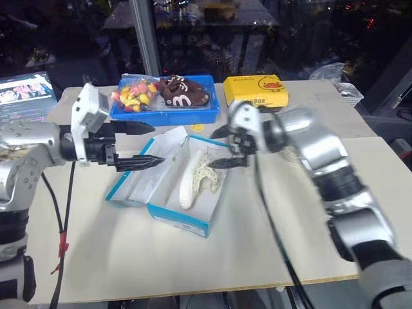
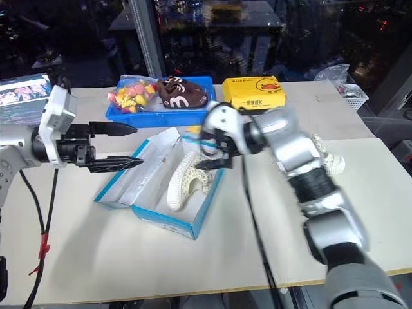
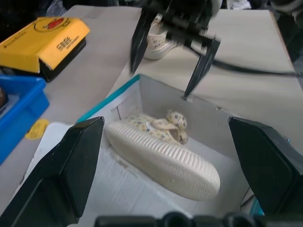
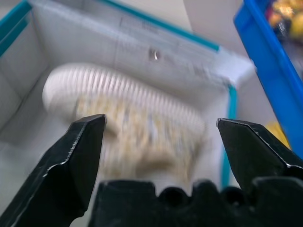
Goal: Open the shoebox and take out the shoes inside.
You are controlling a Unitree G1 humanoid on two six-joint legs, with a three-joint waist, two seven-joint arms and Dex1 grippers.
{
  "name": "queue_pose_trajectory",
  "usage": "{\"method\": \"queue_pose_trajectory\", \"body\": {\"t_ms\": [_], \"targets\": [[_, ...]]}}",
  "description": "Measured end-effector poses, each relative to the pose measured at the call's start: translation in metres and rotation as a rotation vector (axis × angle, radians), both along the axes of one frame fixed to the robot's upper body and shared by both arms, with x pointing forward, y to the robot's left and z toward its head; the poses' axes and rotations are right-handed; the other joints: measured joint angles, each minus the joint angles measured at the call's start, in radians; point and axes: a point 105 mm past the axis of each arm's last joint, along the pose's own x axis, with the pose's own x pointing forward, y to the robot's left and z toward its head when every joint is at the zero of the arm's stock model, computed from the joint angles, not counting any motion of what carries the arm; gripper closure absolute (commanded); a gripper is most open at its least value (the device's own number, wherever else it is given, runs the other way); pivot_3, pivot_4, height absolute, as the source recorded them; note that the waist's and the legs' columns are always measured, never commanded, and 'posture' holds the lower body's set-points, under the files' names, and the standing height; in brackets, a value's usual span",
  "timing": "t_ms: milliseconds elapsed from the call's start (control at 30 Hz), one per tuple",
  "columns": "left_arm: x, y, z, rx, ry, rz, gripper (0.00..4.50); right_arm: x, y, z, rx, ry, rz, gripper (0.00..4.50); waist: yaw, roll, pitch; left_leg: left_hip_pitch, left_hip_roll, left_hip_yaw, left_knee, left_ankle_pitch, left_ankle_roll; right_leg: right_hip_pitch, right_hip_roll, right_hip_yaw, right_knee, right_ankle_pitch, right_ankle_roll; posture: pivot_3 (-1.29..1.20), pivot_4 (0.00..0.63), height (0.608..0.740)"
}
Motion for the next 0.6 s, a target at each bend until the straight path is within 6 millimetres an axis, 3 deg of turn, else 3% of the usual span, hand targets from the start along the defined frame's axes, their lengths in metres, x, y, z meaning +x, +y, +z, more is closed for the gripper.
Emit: {"method": "queue_pose_trajectory", "body": {"t_ms": [100,267,433,600], "targets": [[-0.003,0.003,-0.006,0.001,0.011,0.02,0.0,0.004,0.007,0.012,0.003,0.121,-0.104,0.09,0.013,0.0,0.0,-0.001,0.0,-0.001,0.0,0.0,0.0,-0.001,0.0,-0.002,0.001,0.0,0.0,0.0,0.15,0.74],[-0.005,0.006,-0.01,-0.001,0.007,0.048,0.0,0.003,0.01,0.047,-0.029,0.124,-0.222,0.09,0.025,0.0,0.0,0.0,0.0,-0.002,0.001,0.0,0.0,0.0,0.0,-0.004,0.001,0.0,0.0,0.0,0.15,0.74],[-0.005,0.003,-0.012,-0.018,0.003,0.05,0.0,-0.014,0.014,0.041,-0.248,0.276,-0.207,0.09,0.021,0.0,0.0,0.001,0.001,-0.001,0.001,0.0,0.0,0.0,0.0,-0.003,0.001,-0.001,0.0,0.0,0.15,0.74],[-0.006,0.004,-0.014,-0.023,0.007,0.059,0.0,-0.016,0.016,0.003,-0.378,0.41,-0.197,0.09,0.011,0.0,0.0,0.0,0.001,-0.001,0.001,0.0,0.0,0.0,0.0,-0.003,0.001,-0.001,0.0,0.0,0.15,0.74]]}}
